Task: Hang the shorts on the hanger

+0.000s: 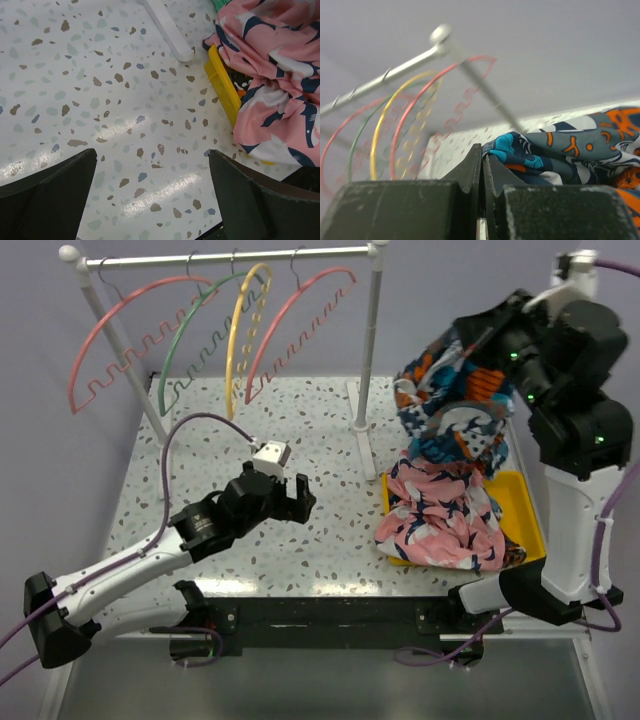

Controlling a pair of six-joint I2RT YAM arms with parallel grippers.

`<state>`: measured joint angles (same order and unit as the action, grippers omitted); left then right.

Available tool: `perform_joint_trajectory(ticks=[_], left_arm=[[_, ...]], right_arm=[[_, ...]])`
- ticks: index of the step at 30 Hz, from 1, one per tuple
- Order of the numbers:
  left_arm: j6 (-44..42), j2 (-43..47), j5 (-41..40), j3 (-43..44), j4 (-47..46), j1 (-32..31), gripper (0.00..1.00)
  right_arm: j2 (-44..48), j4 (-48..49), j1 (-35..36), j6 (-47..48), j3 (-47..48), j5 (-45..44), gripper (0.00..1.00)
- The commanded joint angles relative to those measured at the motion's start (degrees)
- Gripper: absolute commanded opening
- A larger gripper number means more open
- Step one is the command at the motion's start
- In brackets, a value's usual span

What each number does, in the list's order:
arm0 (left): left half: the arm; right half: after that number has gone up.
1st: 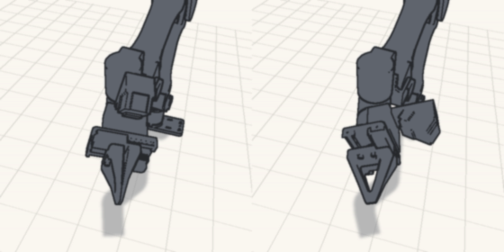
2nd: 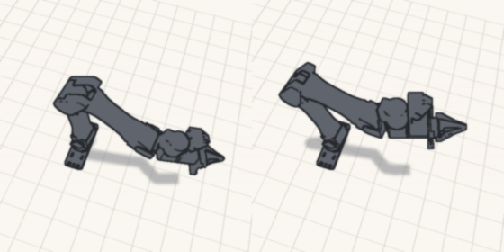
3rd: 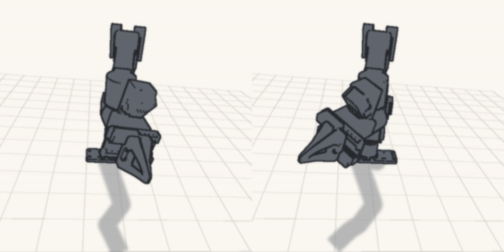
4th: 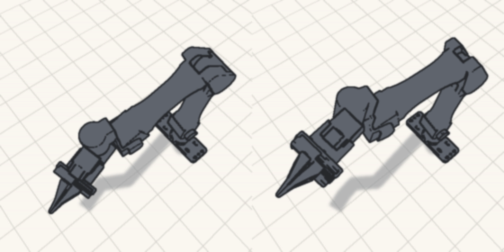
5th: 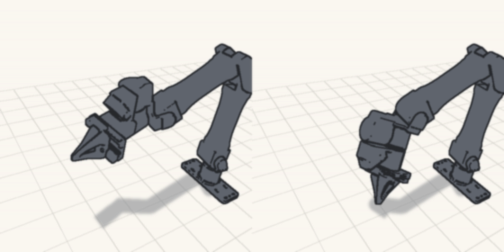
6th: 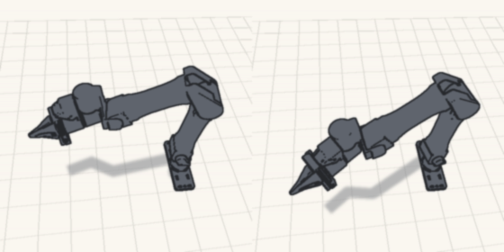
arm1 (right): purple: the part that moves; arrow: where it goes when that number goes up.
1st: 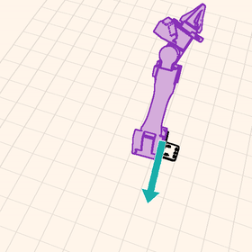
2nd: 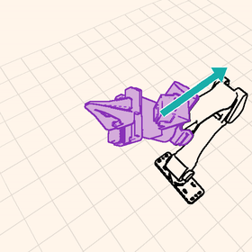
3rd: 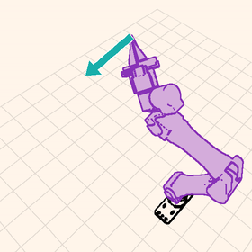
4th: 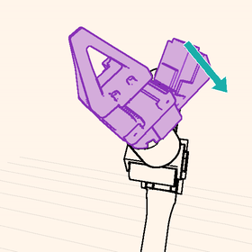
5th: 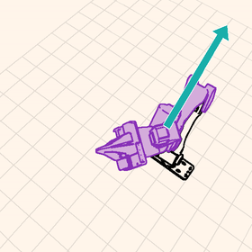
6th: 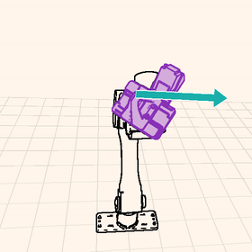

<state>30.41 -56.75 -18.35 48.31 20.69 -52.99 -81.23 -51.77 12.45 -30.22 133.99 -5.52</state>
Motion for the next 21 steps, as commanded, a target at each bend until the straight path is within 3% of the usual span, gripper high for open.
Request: perform_joint_trajectory(ticks=[1,7,9,11,12,14,15,18,21], left_arm=[[0.08,4.1,-6.6,5.03,4.0,0.08,1.0],[2.19,8.23,-11.44,8.28,10.59,0.17,0.99],[2.63,9.81,-12.67,8.9,12.71,0.17,0.97],[2.9,11.04,-13.46,8.12,13.15,0.17,0.94],[3.07,11.14,-13.73,7.5,13.15,0.26,0.93],[3.77,10.53,-13.64,5.84,13.24,0.17,0.9],[4.3,10.0,-13.21,5.3,13.59,0.08,0.86],[7.37,7.8,-13.03,2.23,13.94,0.26,0.73],[10.89,6.39,-12.77,-2.07,12.36,0.17,0.64]], right_arm=[[-2.27,1.67,15.39,3.14,-1.36,-0.62,0.0],[3.71,10.19,34.09,2.27,-29.1,-8.61,0.0],[6.08,16.91,37.02,0.6,-43.24,-8.2,0.0],[7.31,20.47,40.01,-1.15,-55.43,-5.47,0.18],[7.58,21.26,40.98,-1.16,-57.94,-5.73,0.39],[10.02,19.35,42.39,0.24,-61.47,-10.64,0.57],[11.34,18.29,42.48,0.77,-62.35,-12.57,0.71],[14.69,15.31,42.48,3.05,-63.16,-18.38,0.82],[11.56,12.48,42.48,4.46,-60.79,-21.55,0.84]])
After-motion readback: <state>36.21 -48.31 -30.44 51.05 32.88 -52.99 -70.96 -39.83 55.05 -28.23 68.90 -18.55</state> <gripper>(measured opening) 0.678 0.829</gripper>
